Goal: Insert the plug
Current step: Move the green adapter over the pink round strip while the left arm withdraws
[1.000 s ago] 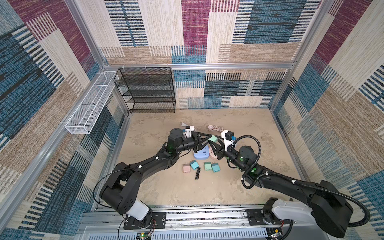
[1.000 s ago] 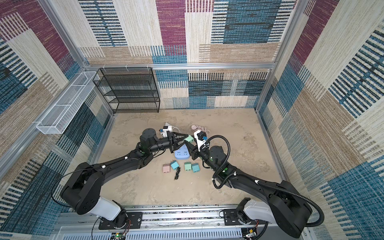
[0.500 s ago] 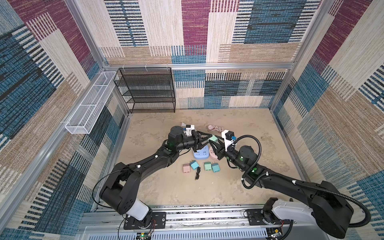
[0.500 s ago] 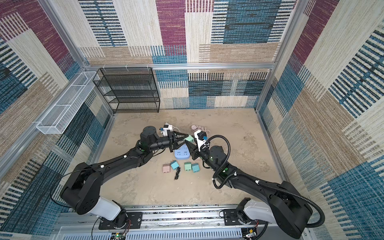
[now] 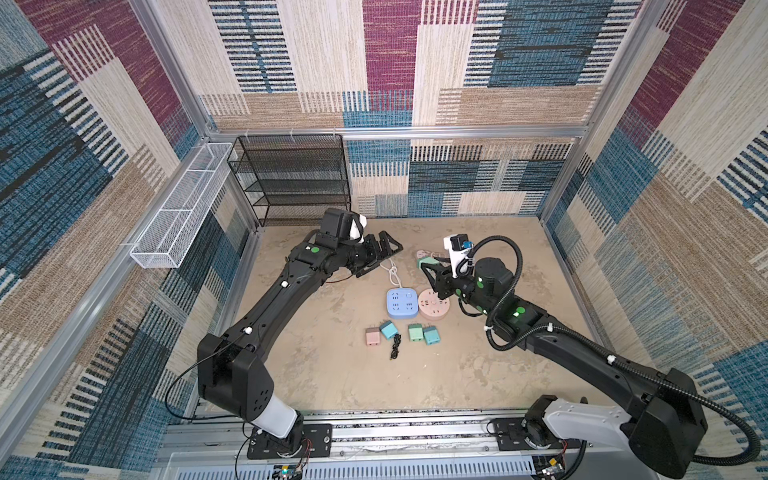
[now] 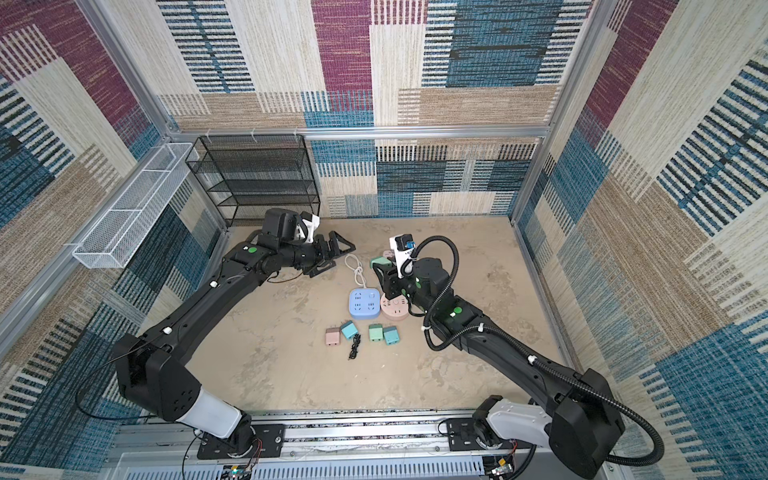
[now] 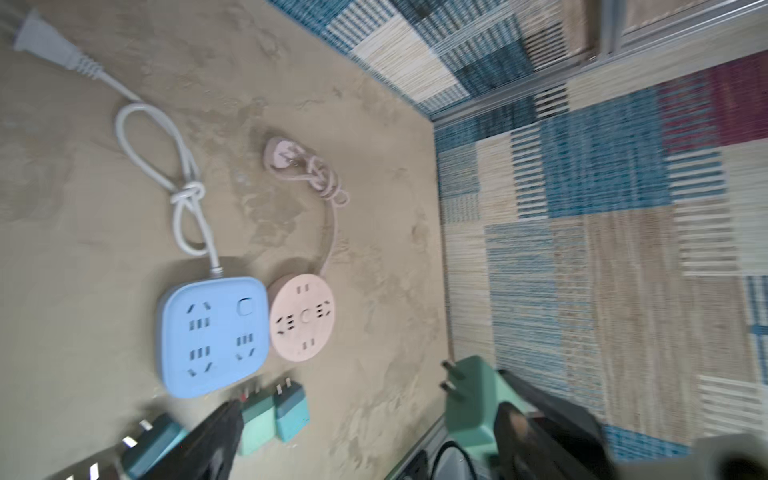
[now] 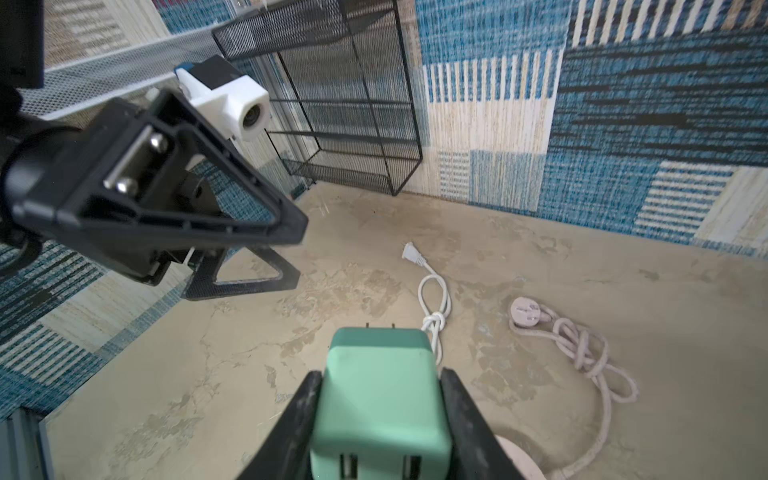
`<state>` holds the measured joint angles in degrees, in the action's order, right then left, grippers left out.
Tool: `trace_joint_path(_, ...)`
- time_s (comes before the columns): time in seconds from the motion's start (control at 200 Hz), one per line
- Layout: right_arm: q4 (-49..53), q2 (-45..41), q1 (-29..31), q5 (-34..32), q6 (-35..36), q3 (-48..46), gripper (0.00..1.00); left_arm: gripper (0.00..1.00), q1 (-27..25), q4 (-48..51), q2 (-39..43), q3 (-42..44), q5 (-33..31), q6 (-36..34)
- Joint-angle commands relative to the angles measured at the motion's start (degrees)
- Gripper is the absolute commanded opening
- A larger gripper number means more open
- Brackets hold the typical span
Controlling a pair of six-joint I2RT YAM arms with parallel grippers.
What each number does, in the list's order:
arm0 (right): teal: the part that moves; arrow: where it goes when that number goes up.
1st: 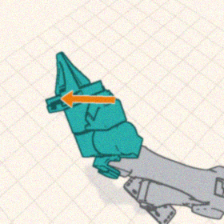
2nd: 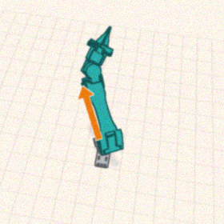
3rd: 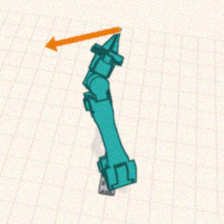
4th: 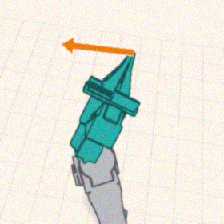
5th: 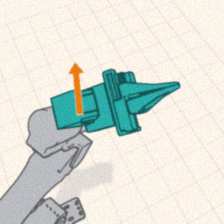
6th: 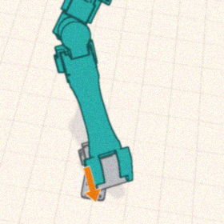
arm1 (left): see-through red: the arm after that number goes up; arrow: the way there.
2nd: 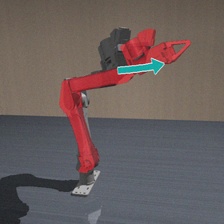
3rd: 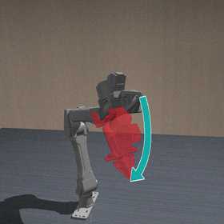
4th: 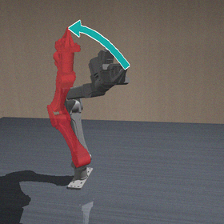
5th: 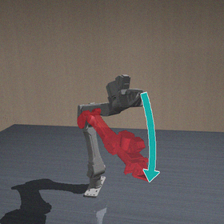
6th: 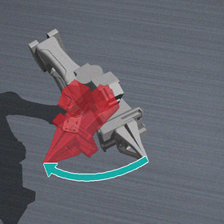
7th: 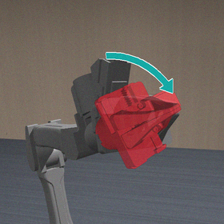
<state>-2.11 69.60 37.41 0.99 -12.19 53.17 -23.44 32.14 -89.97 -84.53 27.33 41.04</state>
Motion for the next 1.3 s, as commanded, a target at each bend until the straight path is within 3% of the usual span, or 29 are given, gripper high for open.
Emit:
trace_joint_path(0.0, 14.18, 2.33, -0.38, 1.2, -4.39, 6.23, 0.0, 0.99, -0.32, 12.18, 0.33, -0.33, -11.44, -12.38)
trace_joint_path(0.195, 23.81, 6.5, -1.04, 1.02, -6.11, 14.99, 0.0, 0.99, -2.55, 14.97, 6.15, 3.98, -30.66, -15.91)
trace_joint_path(0.361, 29.25, 10.47, -3.13, -0.18, -5.25, 20.35, 0.0, 0.99, -8.2, 12.62, 15.74, 10.53, -45.16, -14.81)
trace_joint_path(0.516, 30.36, 13.92, -4.74, 0.44, -5.2, 22.66, 0.0, 1.0, -8.37, 10.68, 19.21, 13.16, -45.24, -16.37)
trace_joint_path(0.616, 31.88, 16.42, -5.55, 0.39, -5.17, 24.74, 0.0, 0.99, -8.78, 8.22, 21.69, 13.94, -40.0, -19.55)
trace_joint_path(0.831, 34.96, 20.5, -7.03, 2.17, -4.21, 27.94, 0.0, 0.99, -9.4, -7.02, 33.05, 25.91, -39.93, -18.07)
trace_joint_path(1.017, 42.48, 26.47, -7.73, 1.8, -3.12, 33.09, 0.0, 1.0, -10.38, 1.31, 29.52, 22.85, -38.54, -18.96)
trace_joint_path(1.297, 50.32, 33.44, -8.19, 3.1, -2.47, 38.24, 0.0, 1.0, -11.6, 1.79, 28.2, 26.23, -38.32, -19.48)
